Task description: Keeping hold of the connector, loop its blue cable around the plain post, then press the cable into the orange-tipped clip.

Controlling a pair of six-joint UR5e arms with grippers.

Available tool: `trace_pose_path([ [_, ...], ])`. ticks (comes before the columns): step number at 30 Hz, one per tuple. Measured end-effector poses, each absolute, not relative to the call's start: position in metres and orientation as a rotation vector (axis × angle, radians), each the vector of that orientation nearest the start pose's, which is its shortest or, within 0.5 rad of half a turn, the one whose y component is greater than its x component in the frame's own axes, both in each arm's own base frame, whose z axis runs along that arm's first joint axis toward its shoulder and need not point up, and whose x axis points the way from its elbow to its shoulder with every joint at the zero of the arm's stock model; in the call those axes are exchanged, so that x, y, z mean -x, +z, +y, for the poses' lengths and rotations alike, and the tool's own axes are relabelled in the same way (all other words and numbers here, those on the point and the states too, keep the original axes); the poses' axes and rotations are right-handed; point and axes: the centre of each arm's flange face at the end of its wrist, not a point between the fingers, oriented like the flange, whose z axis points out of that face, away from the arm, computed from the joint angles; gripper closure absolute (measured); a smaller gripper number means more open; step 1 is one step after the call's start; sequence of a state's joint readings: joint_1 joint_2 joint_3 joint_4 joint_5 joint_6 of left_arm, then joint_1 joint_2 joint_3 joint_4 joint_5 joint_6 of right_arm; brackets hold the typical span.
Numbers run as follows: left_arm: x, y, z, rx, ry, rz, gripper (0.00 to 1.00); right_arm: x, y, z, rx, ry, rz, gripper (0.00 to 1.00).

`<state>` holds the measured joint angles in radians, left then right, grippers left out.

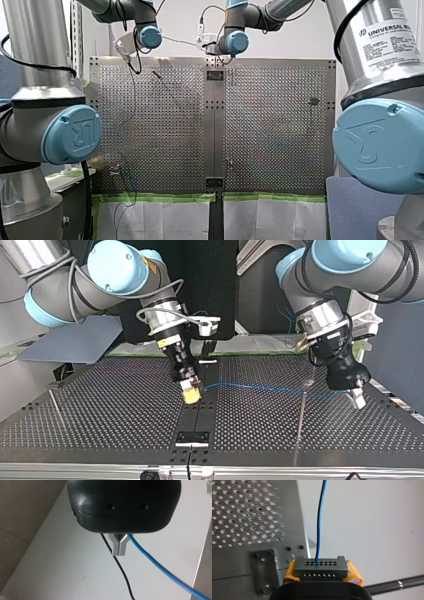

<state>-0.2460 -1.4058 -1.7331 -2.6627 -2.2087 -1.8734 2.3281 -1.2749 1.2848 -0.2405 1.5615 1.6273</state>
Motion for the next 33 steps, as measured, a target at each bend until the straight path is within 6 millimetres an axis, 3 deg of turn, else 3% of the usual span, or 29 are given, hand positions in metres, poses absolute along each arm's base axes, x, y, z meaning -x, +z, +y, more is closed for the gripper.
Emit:
trace_pose_path([
  [19, -0.51, 0.52, -0.119, 0.565, -0.066, 1.177, 1.0, -0.564, 0.466, -0.418, -1.525, 1.928, -0.695, 1.0],
  [29, -0.551, 0.472, -0.075, 0.569, -0.016, 1.339, 1.0, -0.579, 0.468, -0.429, -1.52, 1.933, -0.684, 1.0],
  [33, -0.562, 0.449, -0.069, 0.559, -0.012, 1.417, 1.0, -0.58, 0.462, -0.434, -1.525, 1.926, -0.689, 1.0],
])
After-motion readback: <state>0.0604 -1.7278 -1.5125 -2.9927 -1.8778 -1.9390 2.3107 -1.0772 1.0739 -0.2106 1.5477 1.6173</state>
